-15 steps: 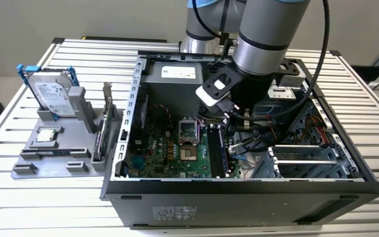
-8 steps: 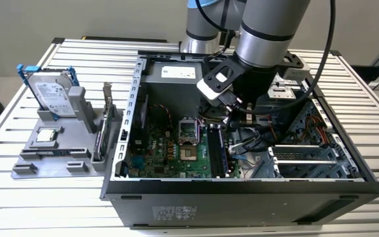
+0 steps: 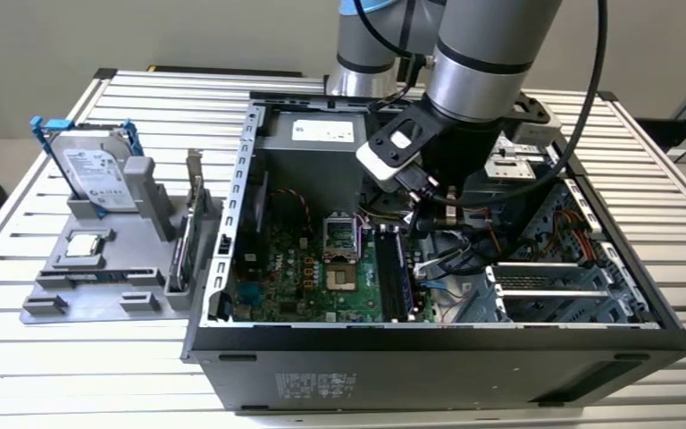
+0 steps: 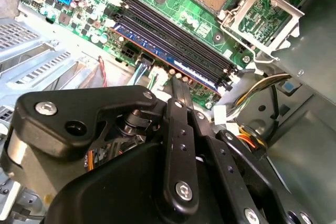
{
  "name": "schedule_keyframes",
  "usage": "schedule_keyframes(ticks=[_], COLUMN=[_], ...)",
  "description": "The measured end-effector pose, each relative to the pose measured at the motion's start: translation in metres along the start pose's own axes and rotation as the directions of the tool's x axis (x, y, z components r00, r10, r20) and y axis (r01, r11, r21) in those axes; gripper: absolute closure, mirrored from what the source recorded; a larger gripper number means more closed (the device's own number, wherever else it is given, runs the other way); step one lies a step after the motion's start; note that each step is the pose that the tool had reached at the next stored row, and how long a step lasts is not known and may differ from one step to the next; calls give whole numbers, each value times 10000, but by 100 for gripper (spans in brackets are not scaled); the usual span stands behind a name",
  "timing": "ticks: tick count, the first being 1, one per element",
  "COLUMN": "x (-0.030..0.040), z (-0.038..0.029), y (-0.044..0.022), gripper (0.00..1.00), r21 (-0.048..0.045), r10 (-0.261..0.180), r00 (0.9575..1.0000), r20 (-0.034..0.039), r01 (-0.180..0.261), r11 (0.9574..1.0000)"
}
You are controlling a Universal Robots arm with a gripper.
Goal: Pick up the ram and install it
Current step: 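Press down the ram until it locks into place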
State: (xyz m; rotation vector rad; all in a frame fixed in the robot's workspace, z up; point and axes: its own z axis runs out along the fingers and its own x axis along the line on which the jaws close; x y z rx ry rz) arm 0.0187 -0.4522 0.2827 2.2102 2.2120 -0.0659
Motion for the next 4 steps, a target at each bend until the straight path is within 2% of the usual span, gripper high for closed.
schedule_keyframes(ticks=[4], x=[0], z=[0], y=[0], gripper=[100], r21=[0], r10=[0], r00=[10000], r20=[-1], r01=[0], r11=[10000])
